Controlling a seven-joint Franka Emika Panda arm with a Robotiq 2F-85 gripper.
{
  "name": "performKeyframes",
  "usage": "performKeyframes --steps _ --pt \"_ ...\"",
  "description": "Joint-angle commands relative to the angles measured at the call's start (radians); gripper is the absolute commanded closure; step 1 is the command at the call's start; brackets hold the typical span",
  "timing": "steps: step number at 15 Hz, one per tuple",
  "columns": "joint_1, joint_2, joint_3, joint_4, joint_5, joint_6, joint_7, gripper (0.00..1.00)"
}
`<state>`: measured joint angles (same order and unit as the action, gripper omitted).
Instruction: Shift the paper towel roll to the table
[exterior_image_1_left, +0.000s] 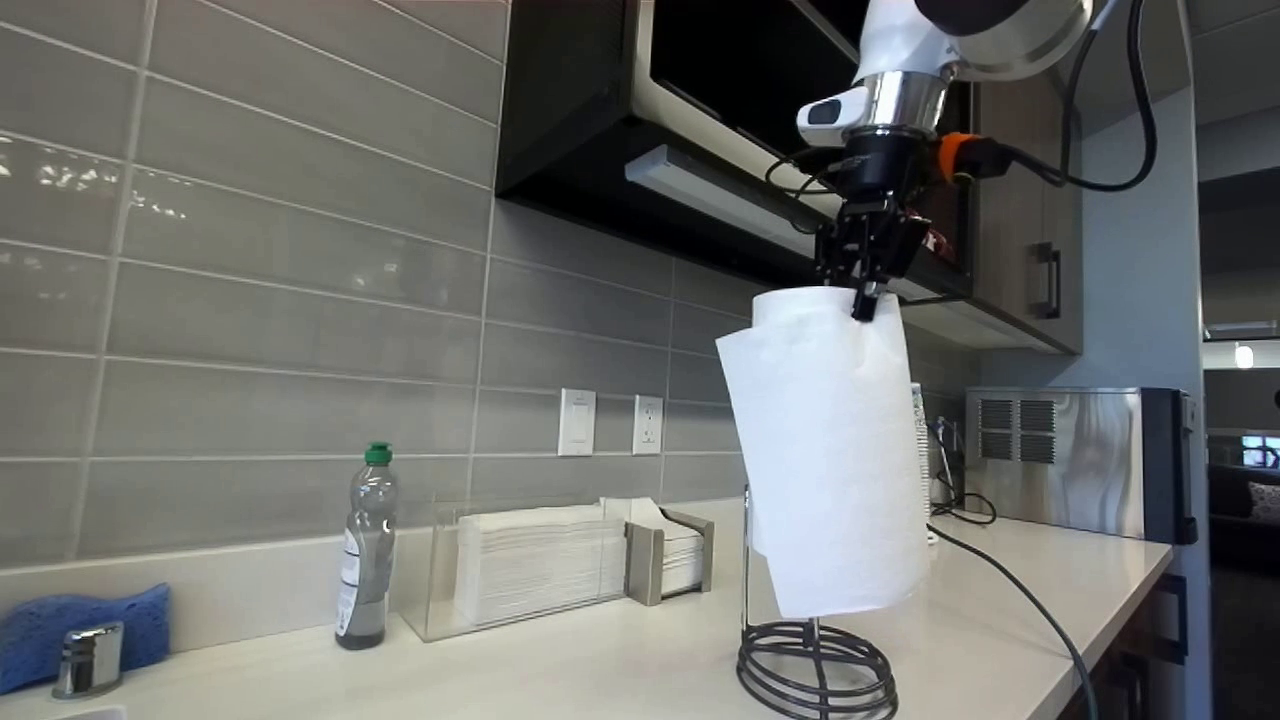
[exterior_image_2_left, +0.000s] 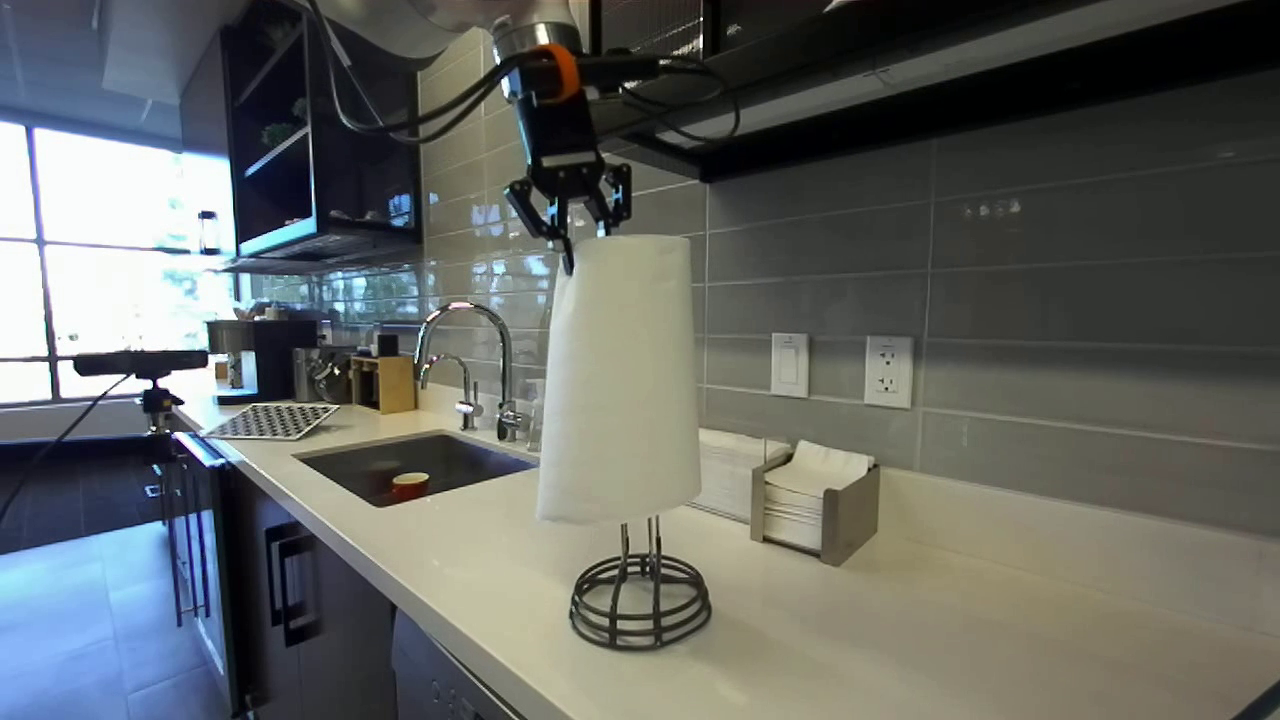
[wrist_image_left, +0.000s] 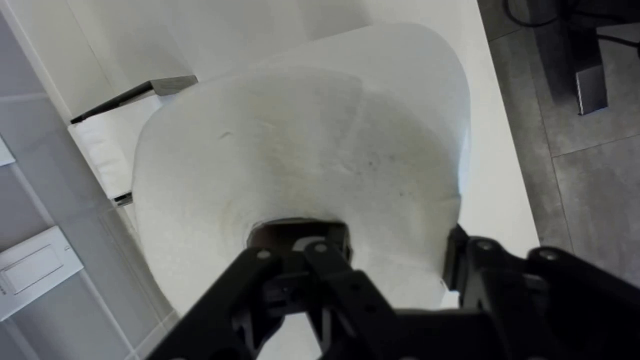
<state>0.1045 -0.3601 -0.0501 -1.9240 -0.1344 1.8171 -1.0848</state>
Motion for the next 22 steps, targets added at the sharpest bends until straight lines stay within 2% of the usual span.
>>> performKeyframes --steps 1,11,15,22 --pt "-0.019 0.021 0.024 0.092 -0.050 -0.026 0.043 0.82" --pt "-0.018 0.037 0.052 0.244 -0.099 -0.087 0.195 0.82" --pt "-0.015 0.043 0.055 0.285 -0.083 -0.093 0.256 0.82" --pt "-0.017 0.043 0.075 0.331 -0.126 -0.116 0.390 0.82"
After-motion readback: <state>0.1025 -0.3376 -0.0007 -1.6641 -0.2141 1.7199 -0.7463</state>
